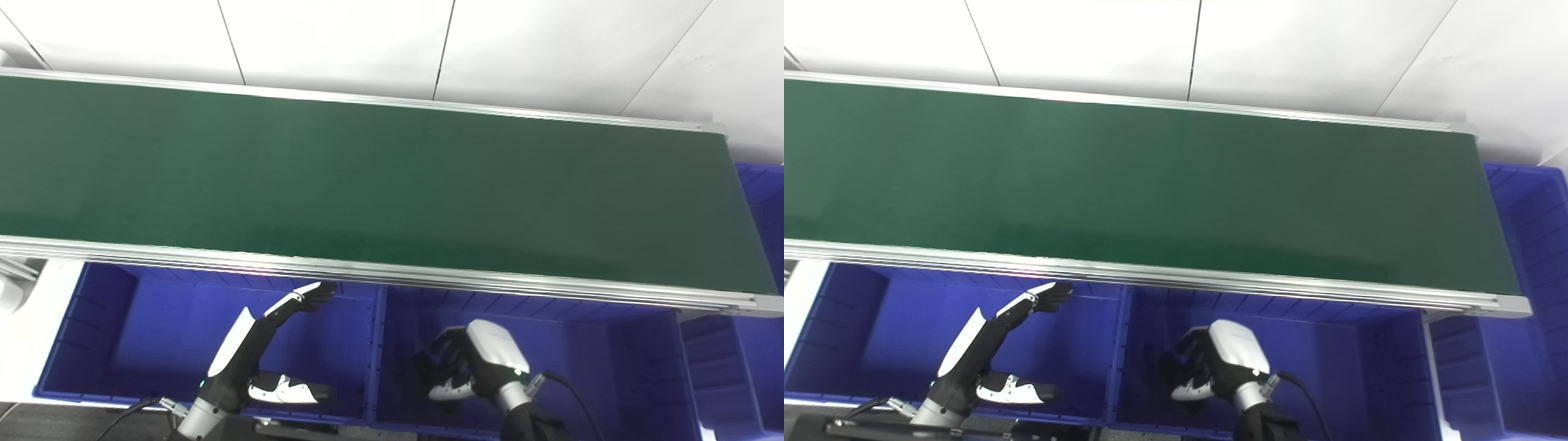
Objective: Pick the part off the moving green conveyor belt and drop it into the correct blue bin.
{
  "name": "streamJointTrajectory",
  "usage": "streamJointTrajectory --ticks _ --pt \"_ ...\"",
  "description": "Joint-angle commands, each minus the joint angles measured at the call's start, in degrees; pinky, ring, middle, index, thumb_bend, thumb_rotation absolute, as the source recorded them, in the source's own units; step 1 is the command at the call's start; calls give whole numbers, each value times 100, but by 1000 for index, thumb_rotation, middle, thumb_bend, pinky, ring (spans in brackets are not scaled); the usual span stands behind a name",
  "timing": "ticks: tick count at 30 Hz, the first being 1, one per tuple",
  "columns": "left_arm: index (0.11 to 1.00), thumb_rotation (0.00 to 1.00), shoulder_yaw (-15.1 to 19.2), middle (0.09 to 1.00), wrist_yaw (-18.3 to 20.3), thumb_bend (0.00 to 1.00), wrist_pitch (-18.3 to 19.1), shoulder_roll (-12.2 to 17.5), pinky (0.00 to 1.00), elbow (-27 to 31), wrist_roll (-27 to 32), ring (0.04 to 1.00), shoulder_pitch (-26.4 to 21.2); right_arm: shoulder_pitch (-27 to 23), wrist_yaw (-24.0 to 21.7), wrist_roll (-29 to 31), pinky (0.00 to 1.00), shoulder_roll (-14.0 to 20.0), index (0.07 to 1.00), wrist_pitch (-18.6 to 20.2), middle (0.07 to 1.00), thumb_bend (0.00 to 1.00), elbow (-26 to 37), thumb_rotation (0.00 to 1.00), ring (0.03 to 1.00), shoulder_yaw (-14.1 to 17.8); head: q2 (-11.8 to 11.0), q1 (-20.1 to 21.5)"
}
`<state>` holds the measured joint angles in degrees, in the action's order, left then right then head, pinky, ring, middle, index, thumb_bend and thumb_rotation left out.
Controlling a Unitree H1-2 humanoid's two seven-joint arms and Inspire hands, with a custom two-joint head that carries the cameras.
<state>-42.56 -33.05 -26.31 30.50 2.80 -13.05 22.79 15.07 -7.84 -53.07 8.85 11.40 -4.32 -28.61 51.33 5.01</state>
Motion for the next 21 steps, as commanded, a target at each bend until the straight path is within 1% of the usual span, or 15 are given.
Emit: streamJointTrajectory --ticks 1,2,4,6,8,11,13,15,16,17,19,21 --pt "838 600 7 828 -32 764 -61 31 760 24 42 806 11 159 490 140 996 -45 975 -270 983 673 248 997 991 42 -30 37" --pt "837 596 -7 829 -36 765 -61 42 763 23 72 808 16 270 764 215 999 -68 971 -436 981 674 351 994 995 61 -41 51" --pt "836 589 -27 827 -34 773 -62 56 768 23 122 809 30 473 1229 445 1000 -115 961 -786 978 679 521 955 991 104 -57 69" --pt "836 594 -44 827 -57 779 -62 77 768 19 115 810 40 591 1499 618 997 -132 956 -1029 979 691 602 923 987 103 -87 140" --pt "836 611 -49 826 -62 780 -62 97 762 14 66 807 29 749 1735 932 979 -135 956 -1445 977 704 756 897 973 112 -108 207" --pt "841 619 -61 827 -29 780 -61 123 764 9 84 808 7 910 1871 1312 953 -151 978 -1875 968 729 877 862 951 111 -147 296" --pt "840 613 -94 825 -58 778 -62 138 757 3 75 803 -28 1025 1880 1518 948 -175 994 -2033 969 750 946 849 947 120 -198 363" --pt "837 597 -127 819 -80 763 -62 150 751 -2 88 796 -53 1121 1875 1611 880 -188 1000 -2095 965 775 1009 824 930 118 -221 409" --pt "837 597 -153 819 -100 762 -62 157 751 -15 85 796 -81 1199 1919 1658 878 -195 1000 -2174 965 776 1048 823 929 120 -253 460" --pt "836 589 -181 817 -130 754 -62 161 750 -31 70 794 -109 1262 1976 1701 836 -199 1000 -2278 962 784 1060 810 919 119 -271 491" --pt "832 588 -238 812 -185 751 -62 170 737 -69 53 785 -168 1338 2108 1843 795 -189 997 -2620 947 789 980 786 897 117 -290 540" --pt "828 589 -298 807 -260 755 -62 178 726 -127 26 777 -223 1359 2171 2021 782 -185 977 -2951 927 790 811 760 874 125 -335 617"
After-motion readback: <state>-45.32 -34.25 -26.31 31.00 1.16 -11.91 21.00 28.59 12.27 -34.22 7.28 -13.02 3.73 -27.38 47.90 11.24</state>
